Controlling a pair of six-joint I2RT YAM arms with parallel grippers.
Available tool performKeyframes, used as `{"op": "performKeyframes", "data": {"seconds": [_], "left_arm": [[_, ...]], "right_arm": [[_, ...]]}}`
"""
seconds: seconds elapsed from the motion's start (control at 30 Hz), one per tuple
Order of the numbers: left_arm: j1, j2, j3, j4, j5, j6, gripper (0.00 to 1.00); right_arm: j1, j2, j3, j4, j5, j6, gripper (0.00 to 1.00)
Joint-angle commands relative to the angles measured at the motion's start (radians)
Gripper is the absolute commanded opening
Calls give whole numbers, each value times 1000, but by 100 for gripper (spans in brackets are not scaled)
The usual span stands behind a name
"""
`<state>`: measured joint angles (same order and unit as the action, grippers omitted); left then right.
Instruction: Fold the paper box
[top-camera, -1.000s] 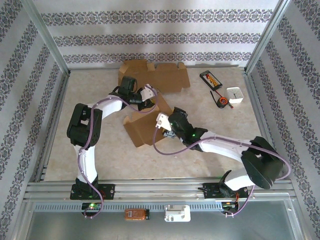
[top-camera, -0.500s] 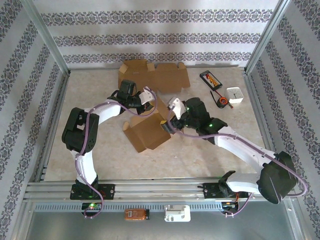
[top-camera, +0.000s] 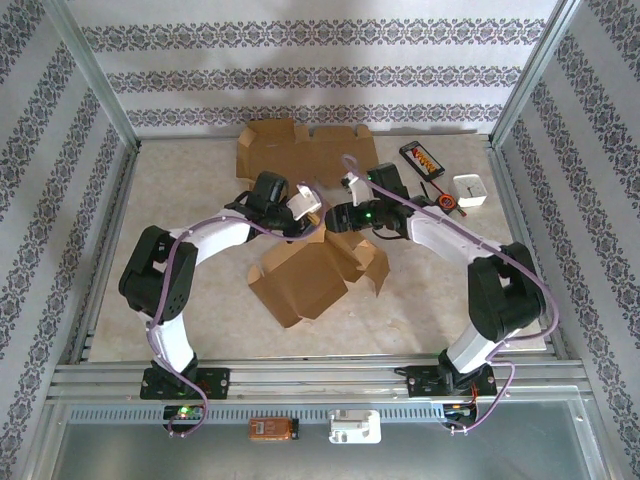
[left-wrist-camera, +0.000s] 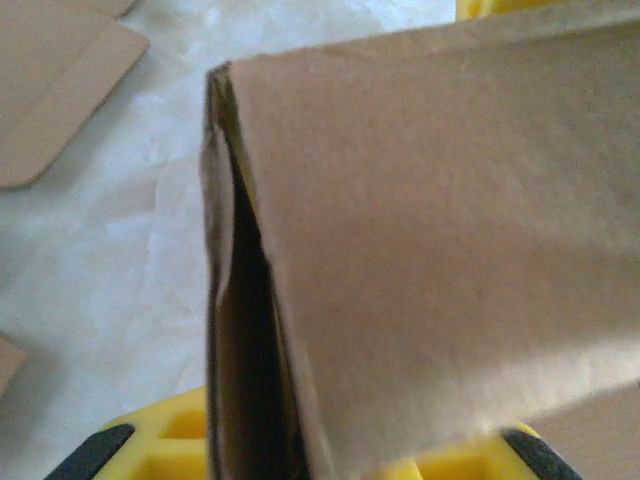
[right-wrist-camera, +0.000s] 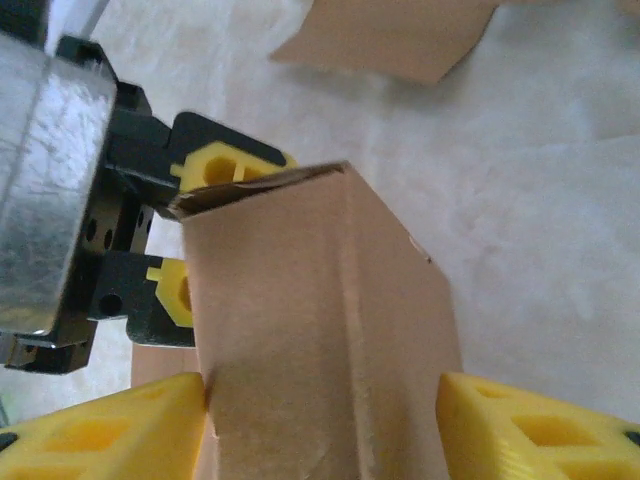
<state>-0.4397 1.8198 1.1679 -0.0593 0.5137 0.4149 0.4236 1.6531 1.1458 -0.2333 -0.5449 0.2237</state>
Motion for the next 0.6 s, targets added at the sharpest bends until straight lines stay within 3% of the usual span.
{"op": "performKeyframes", "data": {"seconds": [0.0, 0.27, 0.57], "left_arm": [[-10, -12, -42, 4, -37, -66, 28], [-10, 27, -60, 103, -23, 47, 37], [-3, 94, -28, 207, 39, 42, 33]], "right_arm": [[5, 19, 27, -11, -52, 0, 54], [-14, 22, 1, -25, -134, -101, 50], [-26, 26, 2, -31, -165, -127, 50]]}}
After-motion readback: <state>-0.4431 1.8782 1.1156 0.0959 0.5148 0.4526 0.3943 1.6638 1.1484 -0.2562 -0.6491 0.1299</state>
